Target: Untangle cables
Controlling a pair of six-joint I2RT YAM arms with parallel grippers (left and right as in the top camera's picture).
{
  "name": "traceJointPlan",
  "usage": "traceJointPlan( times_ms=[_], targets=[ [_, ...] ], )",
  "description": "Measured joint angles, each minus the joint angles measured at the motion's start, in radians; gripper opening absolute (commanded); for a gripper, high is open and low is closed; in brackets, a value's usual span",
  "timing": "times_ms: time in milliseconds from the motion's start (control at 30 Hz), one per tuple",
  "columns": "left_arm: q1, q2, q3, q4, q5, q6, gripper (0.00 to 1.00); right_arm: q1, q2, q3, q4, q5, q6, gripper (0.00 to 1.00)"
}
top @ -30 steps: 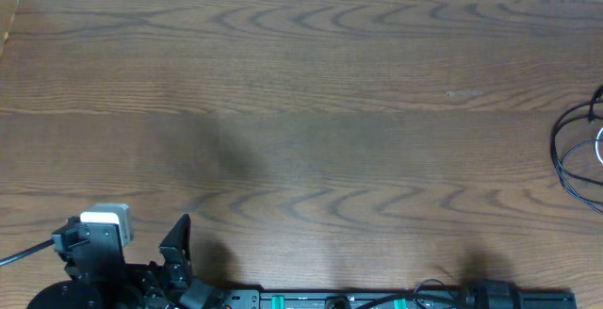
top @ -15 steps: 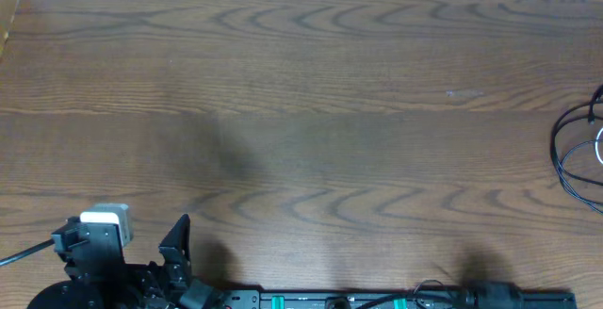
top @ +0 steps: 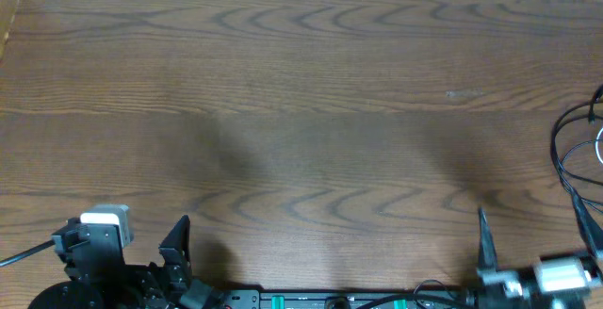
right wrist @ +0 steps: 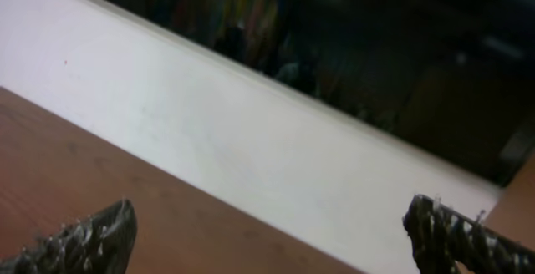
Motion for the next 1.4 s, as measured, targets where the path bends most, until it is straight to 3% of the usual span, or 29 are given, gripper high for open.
traceJointPlan(
  times_ms=[233,433,667,967,1400],
  targets=[
    [0.000,0.000,0.000,0.001,0.000,0.000,0.96,0.000,-0.001,-0.322,0.380,0.064,0.125,0.99],
    [0.000,0.000,0.000,0.001,0.000,0.000,0.96,0.000,-0.001,-0.561,0.565,0.143,0.214,0.99],
    [0.000,0.000,0.000,0.001,0.000,0.000,0.96,0.000,-0.001,-0.684,0.566,0.213,0.251,0.99],
    [0.000,0.000,0.000,-0.012,0.000,0.000,0.96,0.000,-0.001,-0.687,0.337,0.264,0.294,0.99],
    [0.000,0.000,0.000,-0.030,0.000,0.000,0.96,0.000,0.001,-0.687,0.336,0.283,0.345,0.99]
  ],
)
